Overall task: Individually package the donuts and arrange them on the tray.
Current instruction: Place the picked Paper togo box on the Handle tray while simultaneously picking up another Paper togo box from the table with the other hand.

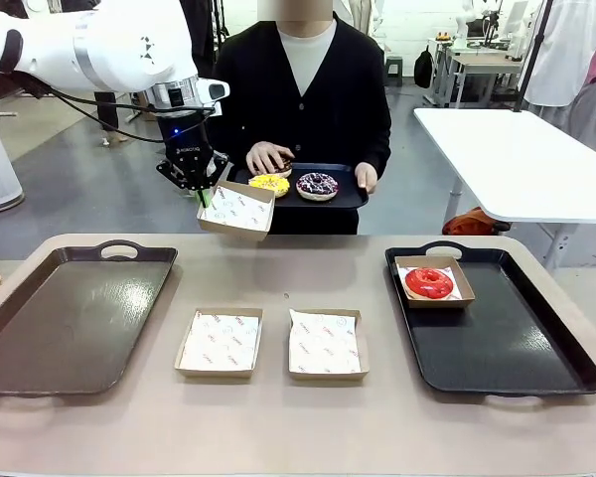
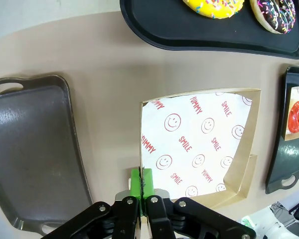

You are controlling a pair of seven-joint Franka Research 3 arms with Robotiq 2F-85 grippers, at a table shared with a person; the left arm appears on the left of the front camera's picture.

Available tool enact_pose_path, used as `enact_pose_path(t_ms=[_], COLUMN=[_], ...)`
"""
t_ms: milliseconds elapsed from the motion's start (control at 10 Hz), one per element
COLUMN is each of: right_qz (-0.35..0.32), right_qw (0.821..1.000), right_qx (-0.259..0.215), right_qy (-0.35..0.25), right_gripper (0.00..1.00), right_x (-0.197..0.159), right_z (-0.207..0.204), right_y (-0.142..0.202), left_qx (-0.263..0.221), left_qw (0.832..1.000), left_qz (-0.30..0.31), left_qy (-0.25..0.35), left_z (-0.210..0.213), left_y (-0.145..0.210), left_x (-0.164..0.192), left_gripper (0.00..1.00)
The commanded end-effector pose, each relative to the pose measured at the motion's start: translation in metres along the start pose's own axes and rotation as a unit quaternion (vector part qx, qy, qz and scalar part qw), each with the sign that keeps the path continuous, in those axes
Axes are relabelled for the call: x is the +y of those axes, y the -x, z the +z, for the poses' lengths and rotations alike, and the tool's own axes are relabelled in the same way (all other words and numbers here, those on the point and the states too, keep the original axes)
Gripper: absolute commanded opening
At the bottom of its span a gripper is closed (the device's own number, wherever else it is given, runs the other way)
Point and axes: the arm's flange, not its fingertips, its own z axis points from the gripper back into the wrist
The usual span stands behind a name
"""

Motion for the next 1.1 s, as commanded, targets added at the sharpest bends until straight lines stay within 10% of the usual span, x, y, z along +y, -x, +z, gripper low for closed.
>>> enact_pose_path(t_ms=[0,1000], right_qz=[0.012,-0.001], right_qw=[1.0,1.0], right_qx=[-0.002,0.001], right_qy=[-0.021,-0.006], right_gripper=[1.0,1.0], right_x=[-0.0049,-0.0079], right_z=[-0.0003,-0.0006], right_y=[-0.0025,-0.0004], left_qx=[-0.002,-0.002], left_qw=[1.0,1.0], left_qz=[-0.004,-0.004], left_qy=[0.0,0.0], left_z=[-0.0007,-0.0007], left_y=[0.0007,0.0007], left_x=[0.0027,0.0027], left_gripper=[0.0,0.0])
